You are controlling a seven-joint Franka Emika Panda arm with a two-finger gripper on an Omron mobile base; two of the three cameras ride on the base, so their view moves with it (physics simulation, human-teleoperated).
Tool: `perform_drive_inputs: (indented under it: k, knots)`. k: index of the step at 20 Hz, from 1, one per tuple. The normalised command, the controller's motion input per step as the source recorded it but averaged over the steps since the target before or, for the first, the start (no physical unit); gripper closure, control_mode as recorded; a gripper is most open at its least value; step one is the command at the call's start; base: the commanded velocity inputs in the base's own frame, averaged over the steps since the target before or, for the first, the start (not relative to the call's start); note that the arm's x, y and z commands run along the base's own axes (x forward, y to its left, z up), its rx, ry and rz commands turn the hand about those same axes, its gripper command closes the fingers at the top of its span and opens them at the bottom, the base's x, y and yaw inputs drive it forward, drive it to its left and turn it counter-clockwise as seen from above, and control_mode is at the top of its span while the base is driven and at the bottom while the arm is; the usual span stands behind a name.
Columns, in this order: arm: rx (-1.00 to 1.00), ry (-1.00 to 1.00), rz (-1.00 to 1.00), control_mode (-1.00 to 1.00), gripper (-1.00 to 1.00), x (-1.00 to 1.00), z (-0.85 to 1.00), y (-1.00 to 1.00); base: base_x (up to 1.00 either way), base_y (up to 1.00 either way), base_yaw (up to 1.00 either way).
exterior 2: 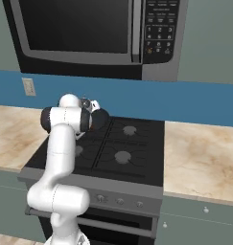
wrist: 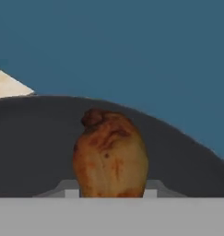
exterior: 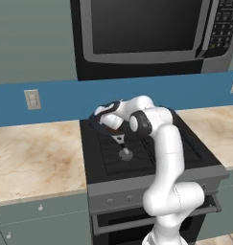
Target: Take the chicken drumsticks from the pan and place one on each plate on the dining counter.
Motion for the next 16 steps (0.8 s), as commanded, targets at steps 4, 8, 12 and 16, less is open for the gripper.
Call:
perform_drive_inputs:
  k: [4, 8, 12, 16]
  knots:
    - [0.05, -0.31, -0.25, -1.00, 1.00, -0.59, 0.85, 0.00, 0.00, 0.00, 0.00]
    - [0.04, -0.34, -0.20, -1.00, 1.00, -0.80, 0.98, -0.06, 0.00, 0.00, 0.00]
    - [0.05, -0.31, -0.22, -1.00, 1.00, -1.00, 0.96, -0.24, 0.00, 0.00, 0.00]
    - [0.03, -0.23, -0.11, -1.00, 1.00, -0.72, 1.00, -0.29, 0.00, 0.00, 0.00]
